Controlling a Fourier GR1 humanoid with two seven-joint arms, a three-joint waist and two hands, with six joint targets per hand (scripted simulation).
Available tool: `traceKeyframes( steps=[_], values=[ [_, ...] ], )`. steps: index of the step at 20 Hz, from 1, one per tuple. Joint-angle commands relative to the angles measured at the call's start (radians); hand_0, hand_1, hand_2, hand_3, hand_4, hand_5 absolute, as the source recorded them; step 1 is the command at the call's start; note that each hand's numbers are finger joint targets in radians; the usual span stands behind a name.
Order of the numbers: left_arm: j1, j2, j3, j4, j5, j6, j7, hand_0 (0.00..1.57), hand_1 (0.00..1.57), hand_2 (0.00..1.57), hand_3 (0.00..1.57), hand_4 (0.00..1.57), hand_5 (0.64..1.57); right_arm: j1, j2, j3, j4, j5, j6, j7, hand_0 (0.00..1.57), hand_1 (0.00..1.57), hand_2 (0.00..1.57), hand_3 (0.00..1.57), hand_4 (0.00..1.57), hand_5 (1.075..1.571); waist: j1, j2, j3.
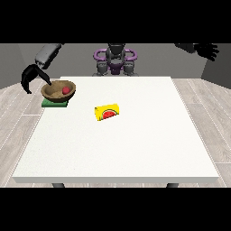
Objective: Pick the cup and pour the ball into the bowl, then pick the bowl and place it on the pad
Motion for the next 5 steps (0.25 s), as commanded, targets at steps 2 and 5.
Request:
traceKeyframes(
  steps=[2, 5],
  values=[
    [-0.002, -0.156, -0.129, -0.124, -0.036, 0.106, 0.138, 0.00, 0.00, 0.00, 0.00, 0.90, 1.559, -0.046, -0.046, 0.033, 0.018, 0.017, 0.075, 0.108, 0.00, 0.00, 0.00, 0.00, 0.00, 1.356, 0.001, -0.162, 0.0001],
    [0.036, -0.147, -0.126, -0.012, -0.085, 0.136, 0.149, 0.00, 0.00, 0.00, 0.00, 0.90, 1.559, -0.114, 0.061, 0.083, -0.091, 0.002, 0.114, 0.149, 0.00, 0.00, 0.00, 0.00, 0.48, 1.434, -0.075, -0.296, -0.0033]
  ],
)
